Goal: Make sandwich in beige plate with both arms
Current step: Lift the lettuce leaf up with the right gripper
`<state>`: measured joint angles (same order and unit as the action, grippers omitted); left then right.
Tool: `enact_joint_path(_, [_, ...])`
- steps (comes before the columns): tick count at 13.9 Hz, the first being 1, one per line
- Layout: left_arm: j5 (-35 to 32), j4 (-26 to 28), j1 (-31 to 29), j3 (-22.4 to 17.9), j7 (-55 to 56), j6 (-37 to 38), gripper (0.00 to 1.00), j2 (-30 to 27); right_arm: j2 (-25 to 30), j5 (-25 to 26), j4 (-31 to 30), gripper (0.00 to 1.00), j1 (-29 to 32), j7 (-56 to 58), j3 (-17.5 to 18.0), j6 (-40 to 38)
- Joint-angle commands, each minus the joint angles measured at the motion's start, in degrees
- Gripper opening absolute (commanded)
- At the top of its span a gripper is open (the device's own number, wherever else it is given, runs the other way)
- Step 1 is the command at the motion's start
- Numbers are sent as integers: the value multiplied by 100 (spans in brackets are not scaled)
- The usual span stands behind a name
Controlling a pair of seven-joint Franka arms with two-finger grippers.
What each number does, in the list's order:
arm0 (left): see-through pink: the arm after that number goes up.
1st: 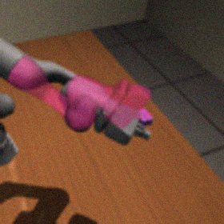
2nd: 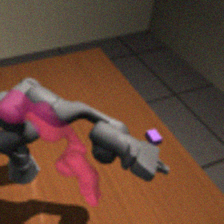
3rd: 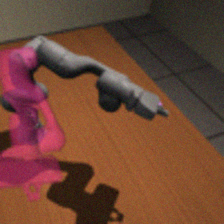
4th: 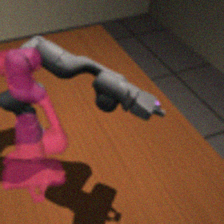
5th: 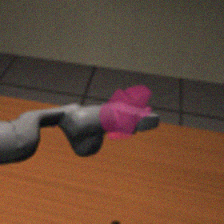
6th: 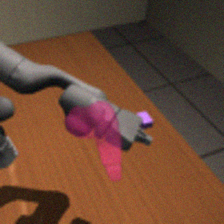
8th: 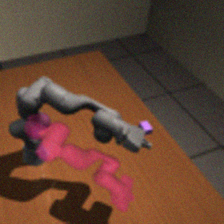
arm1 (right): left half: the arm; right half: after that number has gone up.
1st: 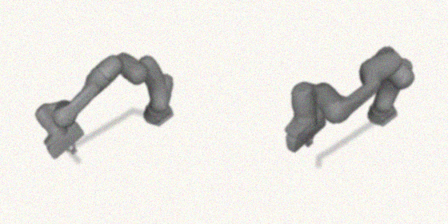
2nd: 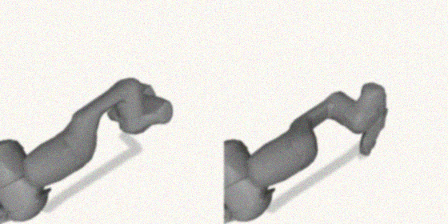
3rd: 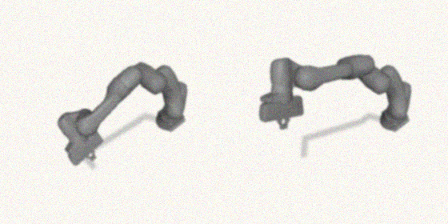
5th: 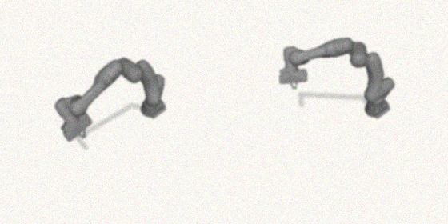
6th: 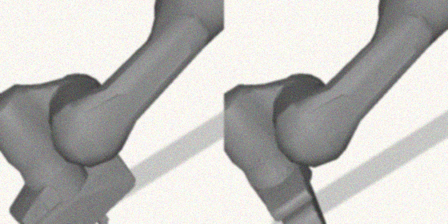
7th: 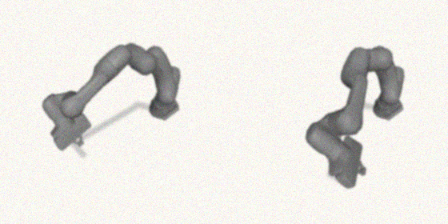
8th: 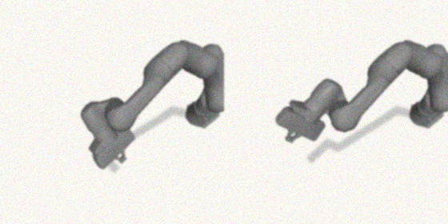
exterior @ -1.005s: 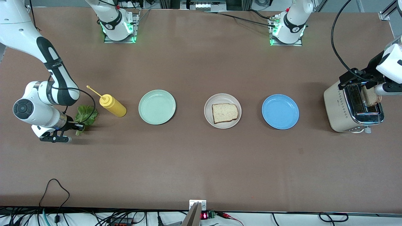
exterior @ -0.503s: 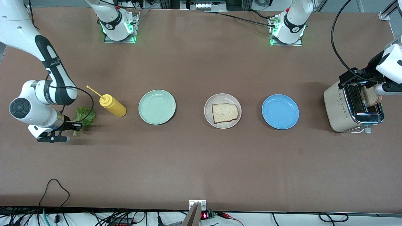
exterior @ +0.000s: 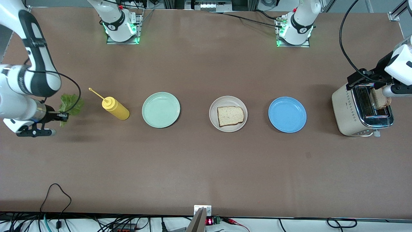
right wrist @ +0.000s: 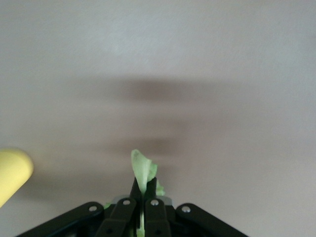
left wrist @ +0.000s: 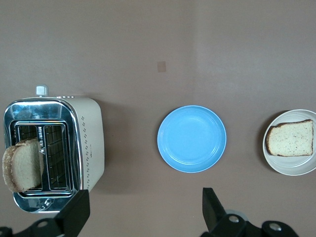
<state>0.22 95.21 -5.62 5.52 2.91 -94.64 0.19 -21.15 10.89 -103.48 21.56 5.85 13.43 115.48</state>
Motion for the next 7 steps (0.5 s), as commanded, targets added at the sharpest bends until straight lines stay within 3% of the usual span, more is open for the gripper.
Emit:
enact_joint_path(1, [-4, -29, -9, 28, -80, 34, 100, -81, 497, -298, 99, 0, 15, 207, 37, -753])
enact_joint_path(4, [4, -38, 0, 20, -89, 25, 100, -72, 550, -368, 905, 0, -20, 154, 195, -1956])
enact_joint_path(7, [13, -29, 0, 20, -80, -19, 100, -72, 577, -833, 1443, 0, -64, -318, 406, -2714])
